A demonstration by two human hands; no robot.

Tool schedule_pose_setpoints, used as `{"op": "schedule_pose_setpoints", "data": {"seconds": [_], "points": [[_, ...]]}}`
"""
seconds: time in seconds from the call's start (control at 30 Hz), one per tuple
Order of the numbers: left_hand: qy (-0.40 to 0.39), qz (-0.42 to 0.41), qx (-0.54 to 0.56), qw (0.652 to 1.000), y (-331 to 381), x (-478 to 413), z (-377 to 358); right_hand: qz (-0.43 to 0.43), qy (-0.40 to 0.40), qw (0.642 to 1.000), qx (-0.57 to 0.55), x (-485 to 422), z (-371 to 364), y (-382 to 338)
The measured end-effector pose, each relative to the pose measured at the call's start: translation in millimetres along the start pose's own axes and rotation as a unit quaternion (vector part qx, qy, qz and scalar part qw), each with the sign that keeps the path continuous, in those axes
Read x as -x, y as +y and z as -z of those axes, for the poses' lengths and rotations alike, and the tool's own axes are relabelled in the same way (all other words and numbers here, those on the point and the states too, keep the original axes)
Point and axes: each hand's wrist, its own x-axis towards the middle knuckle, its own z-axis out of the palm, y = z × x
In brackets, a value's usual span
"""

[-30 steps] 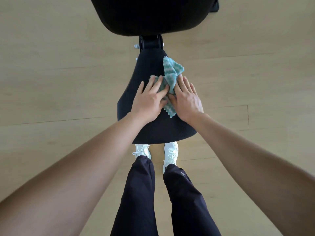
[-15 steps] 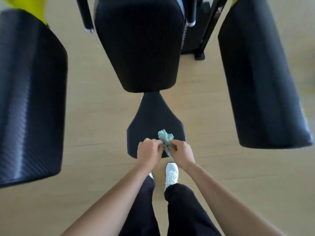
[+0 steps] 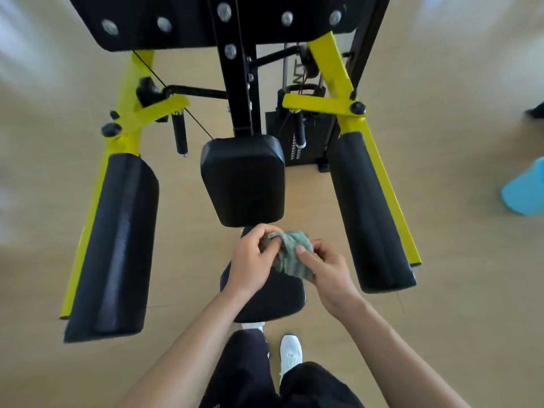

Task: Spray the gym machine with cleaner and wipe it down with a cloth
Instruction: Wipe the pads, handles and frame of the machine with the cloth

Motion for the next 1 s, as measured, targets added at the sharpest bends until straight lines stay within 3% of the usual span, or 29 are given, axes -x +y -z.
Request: {"op": "schedule_pose_setpoints", "data": {"seconds": [0.2, 0.33, 0.47, 0.63, 0.8, 1.0], "points": [[-0.024, -0.096, 0.013, 0.995, 63.5, -67.5, 32.0, 0.058, -0.012, 0.997, -0.058, -25.0, -13.3, -85.7], [-0.089, -0.145, -0.001, 0.985, 90.7, -124.9, 51.0, 0.09, 0.058, 0.994, -0.027, -67.5, -24.7, -126.9], [-0.103, -0.152, -0.024, 0.983, 107.6, -187.2, 68.9, 0.094, 0.15, 0.984, 0.02, -115.2, -29.3, -141.7], [-0.137, -0.129, -0.136, 0.973, 107.2, -275.9, 73.2, 0.061, 0.233, 0.965, 0.108, -171.7, -36.1, -131.6], [-0.172, -0.105, -0.246, 0.948, 90.4, -349.9, 48.4, 0.008, 0.264, 0.96, 0.086, -227.1, -42.9, -124.9], [-0.275, -0.118, -0.334, 0.894, 74.6, -396.8, 12.0, -0.046, 0.289, 0.955, 0.048, -286.4, -46.8, -116.8]]}}
